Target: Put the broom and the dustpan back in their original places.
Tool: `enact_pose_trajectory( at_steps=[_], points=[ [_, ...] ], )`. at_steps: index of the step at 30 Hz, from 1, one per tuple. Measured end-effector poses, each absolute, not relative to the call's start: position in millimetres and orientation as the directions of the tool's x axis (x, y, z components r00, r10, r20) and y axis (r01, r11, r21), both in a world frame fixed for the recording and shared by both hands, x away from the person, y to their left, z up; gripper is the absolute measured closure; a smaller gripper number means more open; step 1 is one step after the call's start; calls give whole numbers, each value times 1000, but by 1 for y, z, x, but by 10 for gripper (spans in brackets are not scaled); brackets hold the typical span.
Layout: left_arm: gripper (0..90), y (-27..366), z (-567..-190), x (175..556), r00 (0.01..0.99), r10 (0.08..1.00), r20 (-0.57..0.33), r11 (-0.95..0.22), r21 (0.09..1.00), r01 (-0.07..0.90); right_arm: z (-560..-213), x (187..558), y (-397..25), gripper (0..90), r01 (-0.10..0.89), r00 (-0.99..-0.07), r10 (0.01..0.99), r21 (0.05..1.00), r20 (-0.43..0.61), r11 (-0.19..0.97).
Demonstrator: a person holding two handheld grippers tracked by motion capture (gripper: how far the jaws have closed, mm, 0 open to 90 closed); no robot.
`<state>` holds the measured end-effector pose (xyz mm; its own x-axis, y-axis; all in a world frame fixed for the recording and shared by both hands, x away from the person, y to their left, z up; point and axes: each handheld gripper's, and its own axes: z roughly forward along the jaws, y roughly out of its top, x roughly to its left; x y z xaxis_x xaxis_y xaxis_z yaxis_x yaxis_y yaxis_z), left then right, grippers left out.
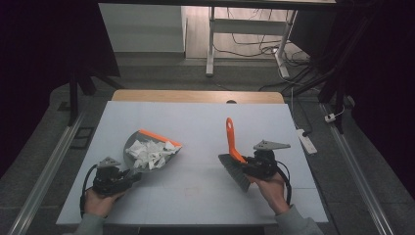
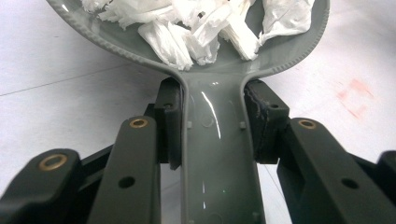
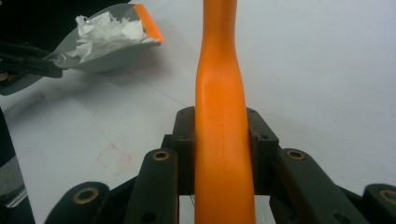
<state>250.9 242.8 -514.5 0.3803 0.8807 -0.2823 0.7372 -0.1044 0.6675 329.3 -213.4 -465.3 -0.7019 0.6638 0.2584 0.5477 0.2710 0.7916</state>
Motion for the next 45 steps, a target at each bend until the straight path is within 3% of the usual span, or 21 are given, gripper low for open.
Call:
enact_pose_trajectory(
  at_steps=[19,36,39,45],
  points=[
    [614,224,-528,273,154,954,-258,49,641,766,-467,320,-233,703,548,-696,673,791,252,270],
    [602,214,-535,282,117,961,-252,67,621,781,-483,332,-230,703,586,-688,681,747,252,316],
    [566,213,-536,282,127,961,-246,55,621,782,-485,337,-233,703,605,-670,692,738,270,299],
    [381,214,-533,280,144,960,-238,41,633,773,-490,348,-238,702,638,-645,705,716,297,282]
  ],
)
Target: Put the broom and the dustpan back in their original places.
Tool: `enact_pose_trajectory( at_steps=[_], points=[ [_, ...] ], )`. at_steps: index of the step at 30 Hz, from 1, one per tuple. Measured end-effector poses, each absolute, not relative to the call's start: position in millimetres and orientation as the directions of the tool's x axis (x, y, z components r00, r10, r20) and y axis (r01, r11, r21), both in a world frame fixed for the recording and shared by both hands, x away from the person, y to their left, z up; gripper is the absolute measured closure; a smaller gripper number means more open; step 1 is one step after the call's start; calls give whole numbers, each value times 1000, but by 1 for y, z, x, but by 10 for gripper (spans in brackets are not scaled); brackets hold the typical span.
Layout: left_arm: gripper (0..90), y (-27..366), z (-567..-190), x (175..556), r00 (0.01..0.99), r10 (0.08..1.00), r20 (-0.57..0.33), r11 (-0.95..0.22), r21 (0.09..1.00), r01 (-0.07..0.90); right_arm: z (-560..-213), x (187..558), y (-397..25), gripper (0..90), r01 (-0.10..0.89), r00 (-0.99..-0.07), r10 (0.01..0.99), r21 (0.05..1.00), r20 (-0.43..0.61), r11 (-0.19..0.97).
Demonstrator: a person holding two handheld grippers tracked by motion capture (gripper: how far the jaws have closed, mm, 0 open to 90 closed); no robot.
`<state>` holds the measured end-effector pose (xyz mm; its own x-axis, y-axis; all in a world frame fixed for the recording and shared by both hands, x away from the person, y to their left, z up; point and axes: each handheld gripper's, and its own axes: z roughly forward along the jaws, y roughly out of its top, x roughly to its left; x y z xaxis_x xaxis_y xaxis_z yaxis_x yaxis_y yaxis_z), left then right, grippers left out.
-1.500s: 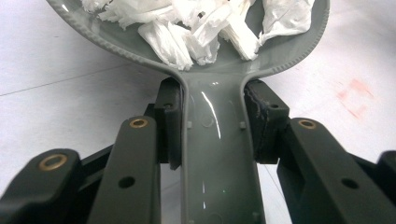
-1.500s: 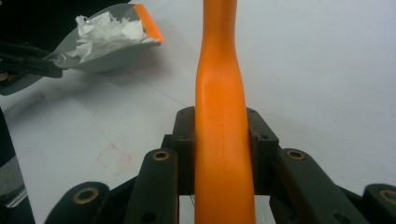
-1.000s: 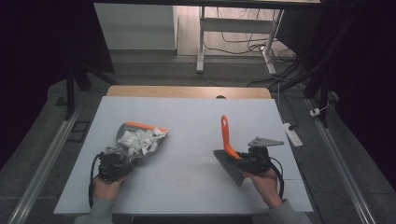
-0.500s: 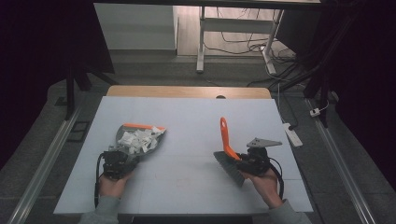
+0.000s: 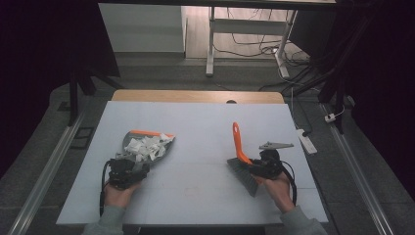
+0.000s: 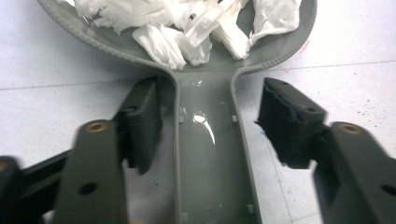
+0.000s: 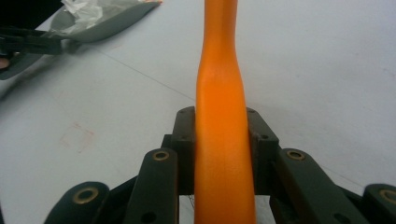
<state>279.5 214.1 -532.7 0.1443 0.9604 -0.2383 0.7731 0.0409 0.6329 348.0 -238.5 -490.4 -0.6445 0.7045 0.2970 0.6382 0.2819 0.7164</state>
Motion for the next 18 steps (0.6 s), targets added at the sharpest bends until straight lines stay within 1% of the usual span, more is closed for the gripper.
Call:
enact_pose_trajectory(
  at_steps=[5,6,10,13,16,18],
  points=[
    [246,215,-529,277,131,966,-222,46,648,760,-494,360,-240,700,671,-617,719,690,319,271],
    [232,216,-528,276,131,967,-217,44,652,757,-495,361,-241,698,676,-612,723,686,320,269],
    [224,217,-525,274,140,968,-209,36,665,746,-497,368,-245,689,696,-593,736,668,326,265],
    [223,218,-523,272,147,965,-216,38,672,739,-498,371,-247,677,694,-592,747,662,302,283],
    [223,219,-518,269,153,966,-207,33,690,723,-499,373,-247,643,668,-602,761,674,240,316],
    [223,220,-516,268,154,968,-199,31,702,711,-499,374,-248,635,667,-602,762,674,239,316]
  ],
)
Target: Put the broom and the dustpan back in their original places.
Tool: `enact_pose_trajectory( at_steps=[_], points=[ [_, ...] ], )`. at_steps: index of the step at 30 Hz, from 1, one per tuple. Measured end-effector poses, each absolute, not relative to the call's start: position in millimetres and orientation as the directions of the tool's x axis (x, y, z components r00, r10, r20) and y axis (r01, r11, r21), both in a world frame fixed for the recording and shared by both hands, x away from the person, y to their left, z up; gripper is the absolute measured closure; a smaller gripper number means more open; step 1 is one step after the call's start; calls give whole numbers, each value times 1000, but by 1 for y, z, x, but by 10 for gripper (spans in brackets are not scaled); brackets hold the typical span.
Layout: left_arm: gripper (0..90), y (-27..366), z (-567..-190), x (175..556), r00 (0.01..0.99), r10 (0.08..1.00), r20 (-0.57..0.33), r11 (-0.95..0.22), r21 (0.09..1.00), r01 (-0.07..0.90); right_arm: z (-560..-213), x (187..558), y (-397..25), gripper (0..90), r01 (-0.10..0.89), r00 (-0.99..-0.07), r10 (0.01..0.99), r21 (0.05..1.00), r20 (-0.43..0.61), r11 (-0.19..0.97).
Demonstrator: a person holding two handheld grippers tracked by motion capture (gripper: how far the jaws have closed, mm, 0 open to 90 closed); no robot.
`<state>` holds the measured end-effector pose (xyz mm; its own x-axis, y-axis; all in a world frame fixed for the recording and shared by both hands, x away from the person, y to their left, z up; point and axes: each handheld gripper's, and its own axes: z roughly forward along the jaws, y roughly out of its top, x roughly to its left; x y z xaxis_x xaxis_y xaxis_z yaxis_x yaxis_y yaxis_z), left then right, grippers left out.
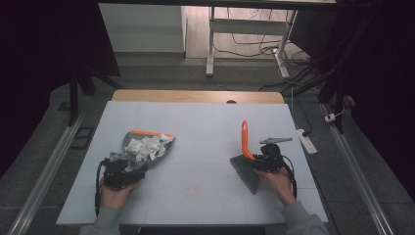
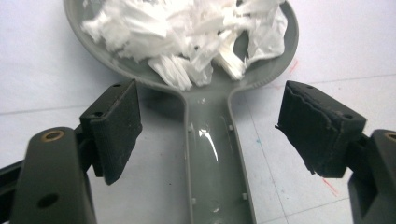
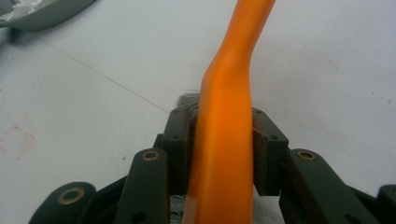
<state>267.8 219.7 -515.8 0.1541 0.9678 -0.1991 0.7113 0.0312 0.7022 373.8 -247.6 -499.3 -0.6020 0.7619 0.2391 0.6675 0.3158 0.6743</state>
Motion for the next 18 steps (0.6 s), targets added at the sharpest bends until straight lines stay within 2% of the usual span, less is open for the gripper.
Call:
enact_pose_trajectory(
  at_steps=[6,9,13,15,18],
  points=[
    [224,222,-512,264,168,965,-202,29,719,694,-500,377,-249,573,673,-587,785,658,197,338],
    [224,223,-509,261,195,960,-200,12,726,688,-503,380,-252,545,694,-570,794,640,210,329],
    [225,223,-507,259,242,953,-183,-33,729,683,-506,383,-253,510,703,-552,815,624,178,340],
    [226,223,-507,258,262,948,-183,-48,729,683,-506,383,-254,509,692,-545,829,625,126,361],
    [226,224,-506,257,274,945,-178,-59,731,680,-503,382,-257,540,696,-540,829,633,148,340]
  ],
)
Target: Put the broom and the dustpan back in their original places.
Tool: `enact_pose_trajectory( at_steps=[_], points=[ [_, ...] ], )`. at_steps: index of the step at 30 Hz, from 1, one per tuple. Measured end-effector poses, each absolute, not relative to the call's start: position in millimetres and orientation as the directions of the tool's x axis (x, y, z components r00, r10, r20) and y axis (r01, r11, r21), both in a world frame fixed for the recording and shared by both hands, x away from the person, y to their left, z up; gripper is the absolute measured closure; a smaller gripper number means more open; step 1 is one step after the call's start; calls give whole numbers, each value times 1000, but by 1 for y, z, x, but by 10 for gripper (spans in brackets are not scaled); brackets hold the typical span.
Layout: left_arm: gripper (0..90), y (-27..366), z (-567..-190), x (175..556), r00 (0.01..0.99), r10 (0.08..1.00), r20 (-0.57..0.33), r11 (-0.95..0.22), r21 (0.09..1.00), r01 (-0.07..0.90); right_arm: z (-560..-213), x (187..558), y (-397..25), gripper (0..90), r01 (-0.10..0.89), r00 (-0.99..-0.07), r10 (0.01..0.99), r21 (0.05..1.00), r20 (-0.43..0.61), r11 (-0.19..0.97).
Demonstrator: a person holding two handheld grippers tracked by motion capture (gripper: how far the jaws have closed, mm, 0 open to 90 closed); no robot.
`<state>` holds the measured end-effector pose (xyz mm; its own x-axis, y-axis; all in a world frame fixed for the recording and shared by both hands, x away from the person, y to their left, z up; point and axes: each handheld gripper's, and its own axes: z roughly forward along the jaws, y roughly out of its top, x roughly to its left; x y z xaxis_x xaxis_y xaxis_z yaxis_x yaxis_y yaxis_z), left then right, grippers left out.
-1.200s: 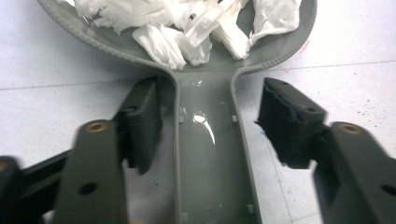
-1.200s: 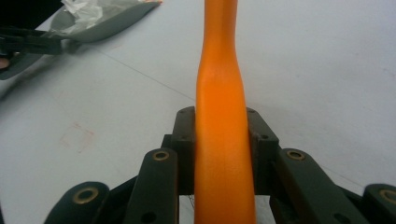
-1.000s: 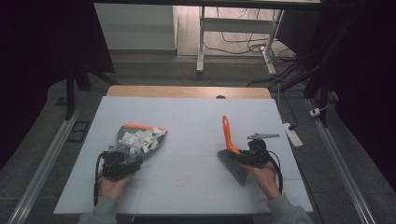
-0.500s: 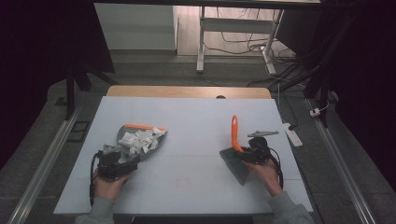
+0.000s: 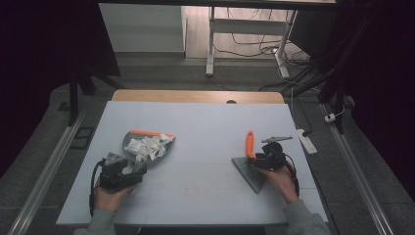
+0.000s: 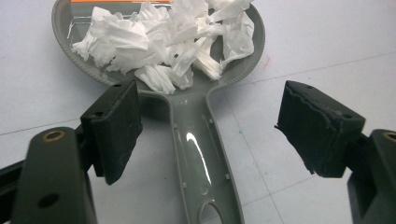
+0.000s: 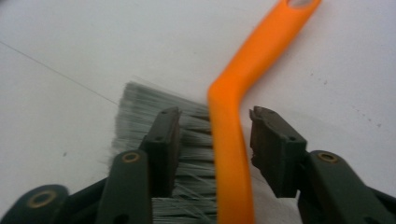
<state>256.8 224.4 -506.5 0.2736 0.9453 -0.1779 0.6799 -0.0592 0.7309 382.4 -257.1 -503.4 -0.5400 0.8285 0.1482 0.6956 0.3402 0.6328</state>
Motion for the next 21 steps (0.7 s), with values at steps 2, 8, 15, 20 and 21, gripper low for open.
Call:
enact_pose_trajectory(
  at_steps=[2,8,15,20,21],
  points=[
    [227,225,-506,256,278,944,-175,-64,733,677,-502,382,-259,536,692,-535,833,639,143,335],
    [229,225,-502,253,325,932,-157,-106,743,661,-496,375,-262,533,648,-560,819,681,123,341],
    [245,221,-501,257,415,895,-162,-166,742,649,-494,357,-261,535,596,-621,778,702,94,390],
    [258,220,-502,257,478,864,-158,-223,732,644,-495,345,-263,536,577,-652,753,703,90,416],
    [258,221,-502,256,488,859,-155,-233,730,642,-496,342,-264,535,575,-652,753,703,85,419]
  ],
)
